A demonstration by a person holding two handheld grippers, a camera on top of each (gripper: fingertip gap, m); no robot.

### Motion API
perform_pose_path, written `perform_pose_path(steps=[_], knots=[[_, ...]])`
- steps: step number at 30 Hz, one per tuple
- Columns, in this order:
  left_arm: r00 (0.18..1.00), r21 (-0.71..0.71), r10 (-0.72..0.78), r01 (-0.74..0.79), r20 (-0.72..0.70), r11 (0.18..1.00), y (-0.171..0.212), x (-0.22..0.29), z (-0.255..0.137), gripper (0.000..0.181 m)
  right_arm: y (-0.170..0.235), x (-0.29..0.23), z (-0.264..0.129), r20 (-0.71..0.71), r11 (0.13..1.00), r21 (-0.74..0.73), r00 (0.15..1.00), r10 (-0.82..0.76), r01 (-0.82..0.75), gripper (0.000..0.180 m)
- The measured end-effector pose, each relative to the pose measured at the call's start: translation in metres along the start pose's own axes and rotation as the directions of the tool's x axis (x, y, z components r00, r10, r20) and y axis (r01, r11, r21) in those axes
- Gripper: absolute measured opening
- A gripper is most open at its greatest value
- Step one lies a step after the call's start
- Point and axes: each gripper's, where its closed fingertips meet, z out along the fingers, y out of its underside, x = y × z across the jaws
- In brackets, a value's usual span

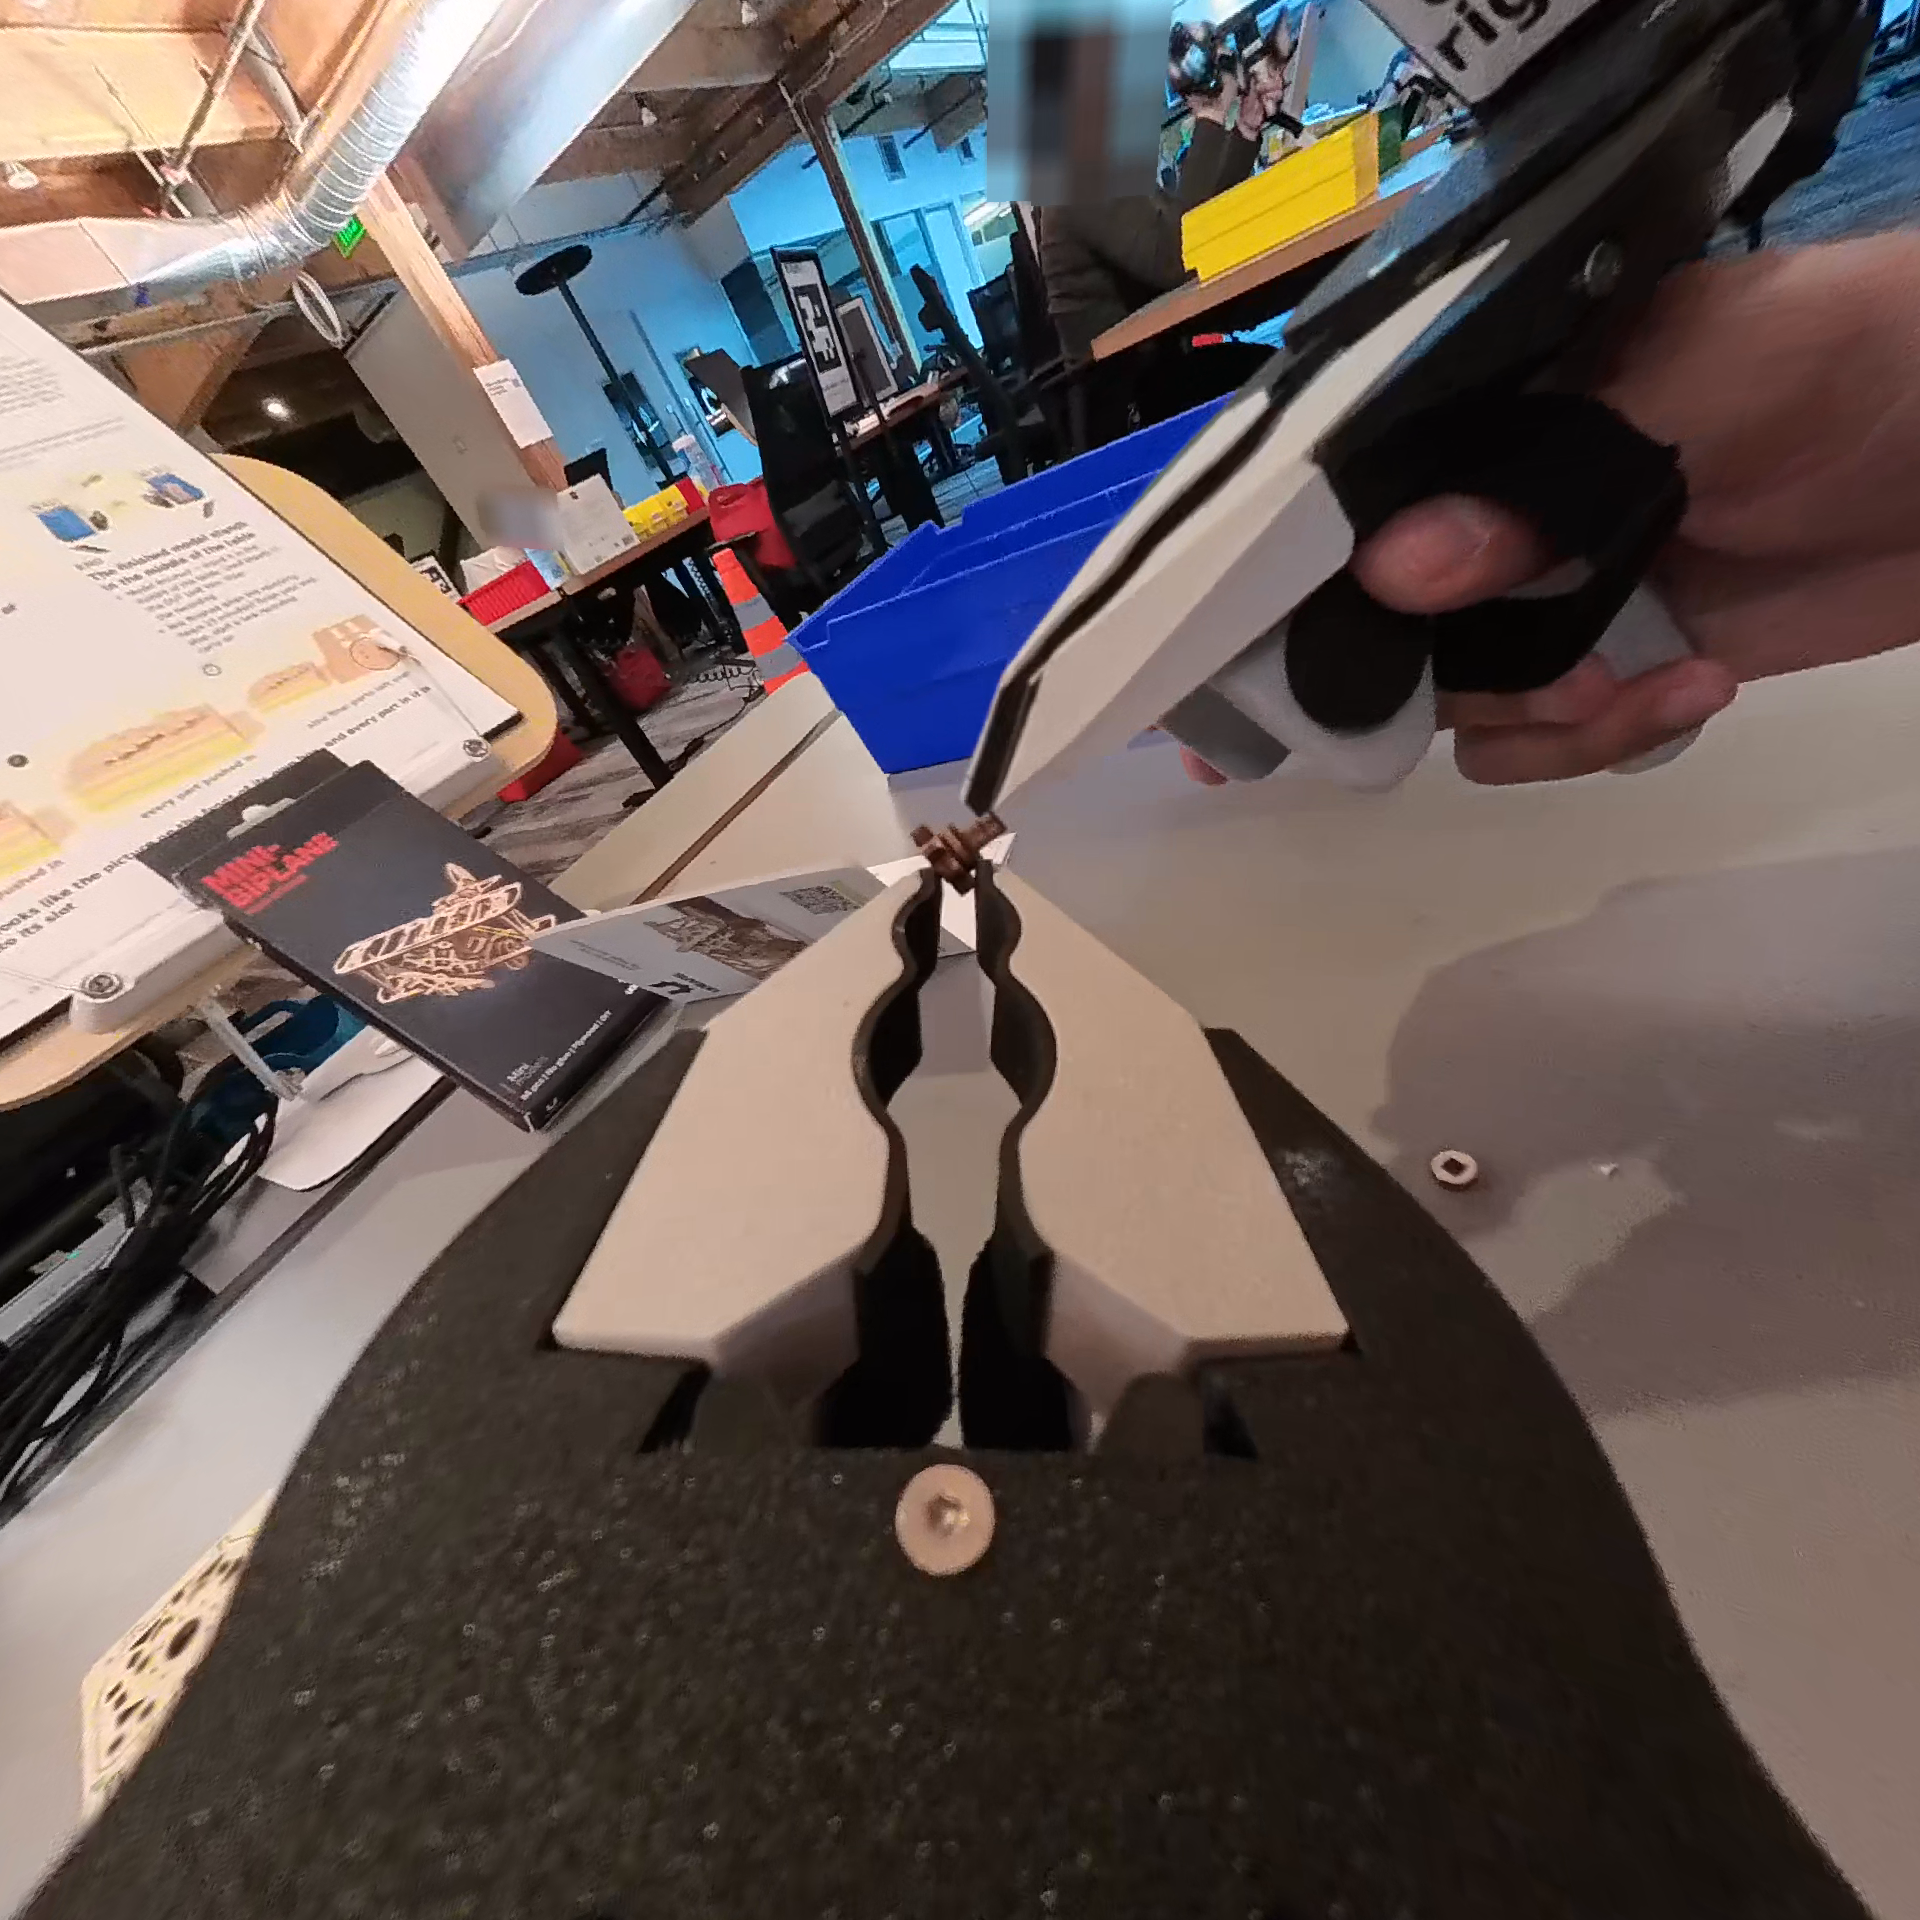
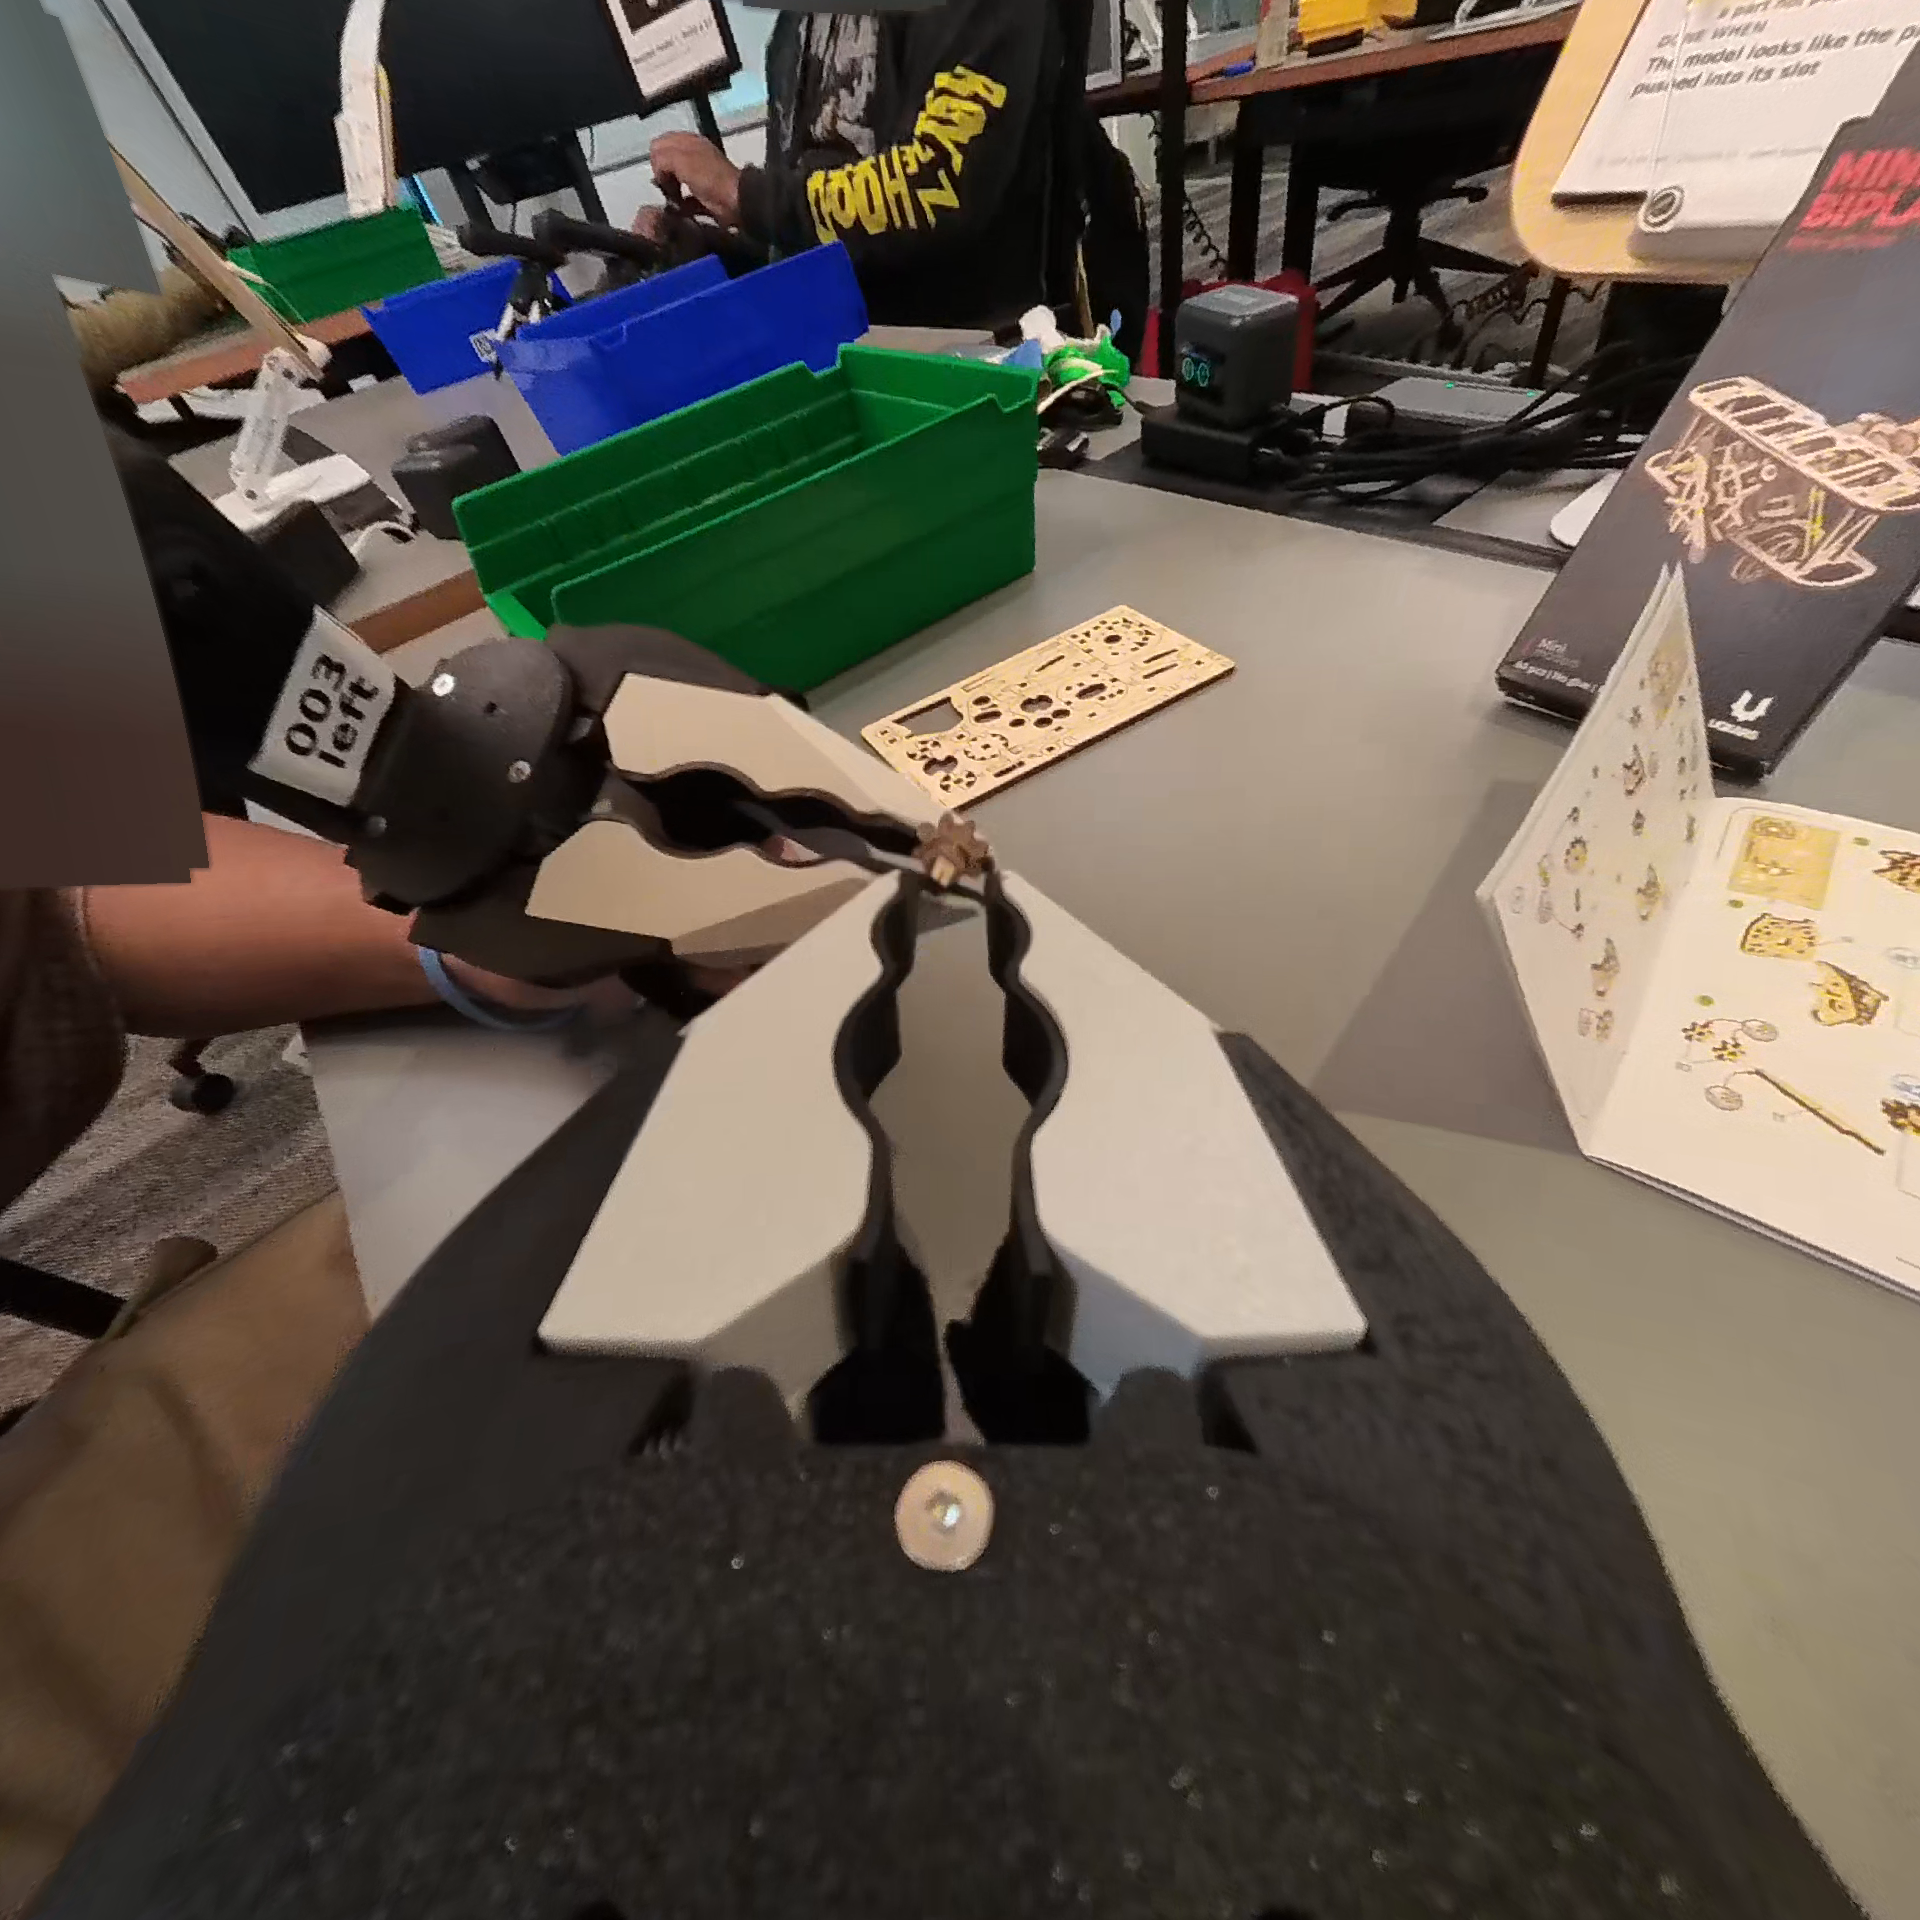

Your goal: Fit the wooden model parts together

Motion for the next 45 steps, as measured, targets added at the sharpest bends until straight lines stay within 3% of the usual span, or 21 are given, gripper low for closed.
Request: perform_pose_path(steps=[8, 13, 17, 25, 36, 45], knots=[[1.000, -0.001, 0.010, -0.010, -0.007, 1.000, 0.000, 0.002, 0.000, 0.003, 0.003, -0.001, 0.001, -0.031, 0.993, -0.026, 0.993, -0.117, 0.117, 0.004], [0.995, 0.061, 0.025, -0.020, -0.094, 0.998, -0.008, 0.010, -0.005, 0.010, 0.002, -0.003, -0.007, 0.105, 0.999, -0.006, 0.994, 0.037, -0.037, 0.003], [0.975, 0.088, -0.053, 0.073, -0.215, 0.993, -0.014, 0.018, -0.009, 0.017, 0.004, 0.000, -0.014, 0.176, 0.992, -0.005, 0.977, 0.121, -0.122, 0.003], [0.901, 0.037, -0.175, 0.206, -0.397, 0.978, -0.008, 0.030, -0.013, 0.012, 0.016, -0.017, -0.019, 0.227, 0.996, -0.079, 0.973, -0.034, 0.053, 0.003], [0.817, 0.022, -0.225, 0.279, -0.531, 0.960, -0.010, 0.046, -0.021, 0.014, 0.030, -0.027, -0.024, 0.360, 0.993, -0.120, 0.931, 0.057, -0.014, 0.003], [0.797, 0.010, -0.232, 0.286, -0.558, 0.958, -0.009, 0.052, -0.023, 0.012, 0.032, -0.033, -0.023, 0.428, 0.991, -0.123, 0.899, 0.092, -0.043, 0.003]])
